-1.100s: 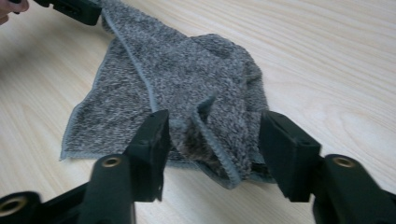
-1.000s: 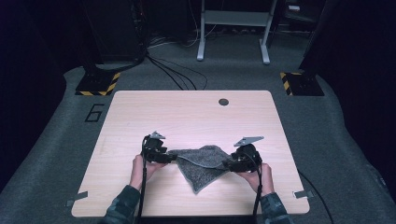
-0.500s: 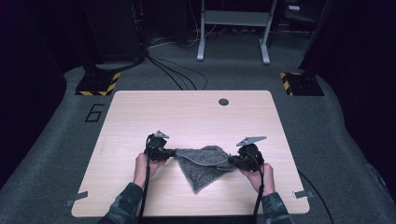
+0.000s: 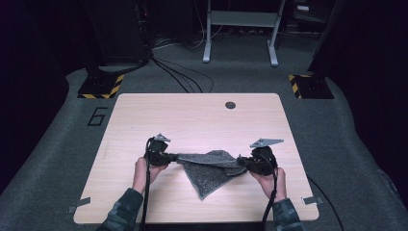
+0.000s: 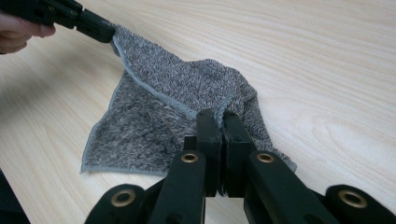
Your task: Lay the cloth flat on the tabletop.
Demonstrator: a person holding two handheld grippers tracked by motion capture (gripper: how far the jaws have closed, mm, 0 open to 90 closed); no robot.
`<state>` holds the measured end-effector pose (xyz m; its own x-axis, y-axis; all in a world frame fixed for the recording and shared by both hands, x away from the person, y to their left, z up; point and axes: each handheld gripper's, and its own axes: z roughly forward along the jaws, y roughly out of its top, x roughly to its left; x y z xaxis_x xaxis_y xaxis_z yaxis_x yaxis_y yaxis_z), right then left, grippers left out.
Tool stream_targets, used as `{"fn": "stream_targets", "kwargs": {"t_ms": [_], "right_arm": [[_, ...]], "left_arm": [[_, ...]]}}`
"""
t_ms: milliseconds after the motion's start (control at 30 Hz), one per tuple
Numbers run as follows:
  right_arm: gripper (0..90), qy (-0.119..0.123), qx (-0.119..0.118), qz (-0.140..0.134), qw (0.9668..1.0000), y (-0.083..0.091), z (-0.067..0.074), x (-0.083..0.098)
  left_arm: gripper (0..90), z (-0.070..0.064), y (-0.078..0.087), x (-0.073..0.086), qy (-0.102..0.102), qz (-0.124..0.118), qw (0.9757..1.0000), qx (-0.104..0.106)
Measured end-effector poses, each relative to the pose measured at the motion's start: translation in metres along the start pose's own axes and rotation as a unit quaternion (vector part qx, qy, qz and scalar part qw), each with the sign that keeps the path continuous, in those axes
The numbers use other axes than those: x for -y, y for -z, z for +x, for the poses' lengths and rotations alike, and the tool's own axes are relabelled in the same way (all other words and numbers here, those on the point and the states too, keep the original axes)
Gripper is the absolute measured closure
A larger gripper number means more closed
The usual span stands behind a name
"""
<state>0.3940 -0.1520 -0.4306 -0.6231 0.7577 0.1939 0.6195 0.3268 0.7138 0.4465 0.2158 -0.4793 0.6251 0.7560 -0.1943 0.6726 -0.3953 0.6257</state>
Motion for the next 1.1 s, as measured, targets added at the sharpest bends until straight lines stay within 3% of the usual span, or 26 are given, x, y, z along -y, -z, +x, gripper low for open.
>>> {"fn": "stream_targets", "kwargs": {"t_ms": [167,267,300,333,367,433,467,500,533,567,633,700,767,867,933,1100], "right_arm": [[88.4,-0.002,0.000,0.006,1.0000,-0.005,-0.006,-0.003],[88.6,-0.009,0.000,0.016,0.9998,-0.012,-0.012,-0.006],[88.7,-0.005,0.000,0.013,0.9999,-0.016,-0.017,-0.010],[88.7,-0.003,0.003,0.013,0.9999,-0.020,-0.022,-0.016],[88.8,-0.004,0.008,0.015,0.9998,-0.024,-0.028,-0.024],[88.8,-0.008,0.018,0.021,0.9996,-0.031,-0.042,-0.048],[88.8,-0.009,0.023,0.017,0.9995,-0.033,-0.048,-0.064],[88.8,0.009,0.033,0.007,0.9994,-0.032,-0.057,-0.086],[88.8,0.009,0.041,-0.006,0.9991,-0.029,-0.060,-0.105],[88.8,0.024,0.046,-0.018,0.9985,-0.024,-0.063,-0.120],[88.8,0.037,0.065,-0.048,0.9960,-0.003,-0.059,-0.156],[88.7,0.056,0.072,-0.078,0.9927,0.021,-0.051,-0.180],[88.4,0.076,0.070,-0.099,0.9898,0.040,-0.042,-0.187],[88.0,0.087,0.055,-0.108,0.9888,0.046,-0.034,-0.167],[87.9,0.095,0.048,-0.098,0.9895,0.036,-0.030,-0.140],[87.5,0.082,0.010,-0.047,0.9955,-0.006,-0.022,-0.058]], "left_arm": [[87.0,0.003,-0.005,-0.002,0.002,0.008,1.0000,0.002],[87.1,0.011,-0.011,-0.008,0.011,0.011,0.9998,0.010],[87.2,0.015,-0.013,-0.013,0.020,0.014,0.9997,0.009],[87.2,0.020,-0.014,-0.021,0.009,0.015,0.9998,-0.003],[87.2,0.025,-0.015,-0.031,0.014,0.013,0.9997,-0.011],[87.3,0.041,-0.014,-0.060,0.010,0.007,0.9995,-0.029],[87.3,0.047,-0.007,-0.082,0.014,-0.001,0.9990,-0.043],[87.3,0.051,0.001,-0.101,0.016,-0.017,0.9982,-0.056],[87.3,0.052,0.010,-0.115,0.009,-0.029,0.9973,-0.067],[87.3,0.052,0.025,-0.133,-0.004,-0.043,0.9960,-0.078],[87.3,0.043,0.057,-0.160,-0.028,-0.082,0.9911,-0.101],[87.2,0.031,0.084,-0.172,-0.056,-0.106,0.9857,-0.118],[87.1,0.020,0.098,-0.167,-0.077,-0.119,0.9823,-0.122],[87.0,0.010,0.092,-0.138,-0.094,-0.109,0.9824,-0.118],[87.0,0.007,0.077,-0.112,-0.091,-0.097,0.9857,-0.103],[86.6,-0.002,0.034,-0.039,-0.075,-0.055,0.9936,-0.063]]}}
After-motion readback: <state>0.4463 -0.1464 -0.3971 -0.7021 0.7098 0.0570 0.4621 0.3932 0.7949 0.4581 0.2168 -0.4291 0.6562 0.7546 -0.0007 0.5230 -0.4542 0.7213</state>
